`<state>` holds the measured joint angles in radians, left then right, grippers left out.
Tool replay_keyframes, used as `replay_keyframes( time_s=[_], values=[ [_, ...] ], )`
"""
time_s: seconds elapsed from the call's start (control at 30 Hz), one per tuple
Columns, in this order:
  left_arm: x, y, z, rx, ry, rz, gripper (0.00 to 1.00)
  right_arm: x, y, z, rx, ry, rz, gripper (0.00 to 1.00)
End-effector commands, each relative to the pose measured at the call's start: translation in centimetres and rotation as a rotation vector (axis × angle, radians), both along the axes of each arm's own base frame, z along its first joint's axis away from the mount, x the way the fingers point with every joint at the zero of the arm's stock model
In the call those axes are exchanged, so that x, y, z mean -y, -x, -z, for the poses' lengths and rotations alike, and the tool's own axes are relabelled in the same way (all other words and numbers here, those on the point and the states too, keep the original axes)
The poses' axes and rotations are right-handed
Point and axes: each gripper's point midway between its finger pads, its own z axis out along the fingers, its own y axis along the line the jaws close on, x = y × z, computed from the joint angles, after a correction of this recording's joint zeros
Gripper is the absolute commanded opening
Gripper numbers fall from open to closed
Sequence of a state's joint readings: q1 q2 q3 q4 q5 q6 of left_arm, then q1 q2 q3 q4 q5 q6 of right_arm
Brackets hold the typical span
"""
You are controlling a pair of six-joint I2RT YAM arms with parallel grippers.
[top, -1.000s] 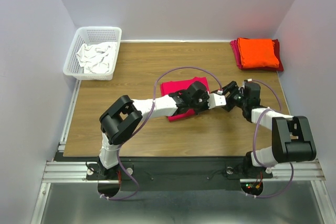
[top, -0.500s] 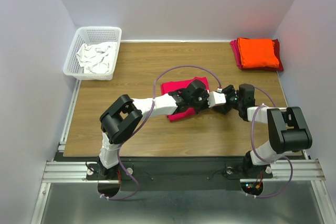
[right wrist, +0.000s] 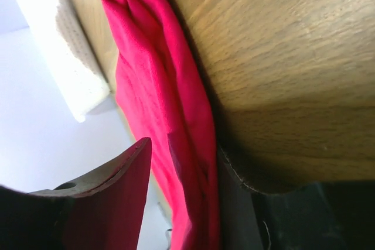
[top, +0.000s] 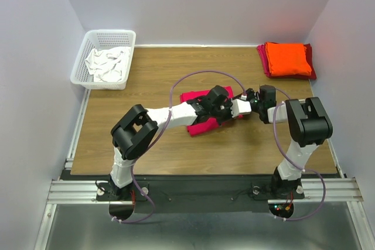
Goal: Fold and stack the t-shirts
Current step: Neatly place the folded tshirt to the corner
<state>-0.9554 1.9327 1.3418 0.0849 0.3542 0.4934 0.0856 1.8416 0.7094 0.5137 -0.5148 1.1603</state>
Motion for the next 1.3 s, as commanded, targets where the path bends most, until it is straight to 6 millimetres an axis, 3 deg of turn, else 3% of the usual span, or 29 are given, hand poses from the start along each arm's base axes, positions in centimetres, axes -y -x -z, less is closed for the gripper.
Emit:
replay_keyframes(
  time_s=[0.0,0.23,0.57,0.7,0.73,0.87,1.0,1.03,1.07,1.1,1.13,1.17,1.2,1.27],
  values=[
    [1.1,-0.6,-4.0,0.025,0.095,0.016,0.00,0.0,-1.0,-1.0,0.093,0.029,0.020,0.50],
    [1.0,-0.6,-3.7,0.013,0.094,0.026,0.00,-0.2,-2.2,0.9,0.111,0.058,0.027,0.49],
    [0.9,-0.7,-3.9,0.002,0.102,0.030,0.00,-0.5,-3.6,2.1,0.155,0.111,0.049,0.47],
    [0.8,-0.5,-4.0,-0.006,0.106,0.032,0.00,-0.4,-4.1,1.9,0.186,0.151,0.050,0.36],
    [0.8,-0.5,-4.0,-0.007,0.108,0.035,0.00,-0.4,-4.6,1.5,0.215,0.174,0.045,0.30],
    [0.5,-0.5,-3.9,-0.008,0.105,0.030,0.00,-0.3,-6.3,0.7,0.278,0.219,0.034,0.25],
    [0.1,-0.8,-4.3,-0.007,0.111,0.018,0.00,-0.6,-6.9,0.0,0.316,0.234,0.004,0.07],
    [-0.1,-1.0,-4.7,-0.008,0.115,0.004,0.01,-0.6,-7.4,-0.6,0.351,0.261,-0.008,0.01],
    [-0.4,-1.1,-4.6,-0.017,0.111,-0.007,0.05,-0.5,-7.3,-0.5,0.360,0.284,-0.022,0.01],
    [-0.7,-1.0,-5.2,-0.030,0.119,-0.007,0.10,-0.4,-8.3,-1.6,0.396,0.314,-0.028,0.01],
    [-1.1,-1.2,-5.9,-0.037,0.132,-0.015,0.20,-0.2,-8.7,-2.1,0.413,0.351,-0.043,0.01],
    [-1.6,-1.3,-6.2,-0.057,0.142,-0.033,0.25,0.0,-8.6,-1.7,0.430,0.437,-0.108,0.01],
    [-2.8,-1.8,-7.2,-0.062,0.150,-0.059,0.28,0.2,-10.1,-3.9,0.491,0.482,-0.118,0.00],
    [-4.4,-1.9,-8.3,-0.091,0.162,-0.085,0.35,1.0,-10.6,-4.2,0.511,0.613,-0.203,0.01]
  ],
)
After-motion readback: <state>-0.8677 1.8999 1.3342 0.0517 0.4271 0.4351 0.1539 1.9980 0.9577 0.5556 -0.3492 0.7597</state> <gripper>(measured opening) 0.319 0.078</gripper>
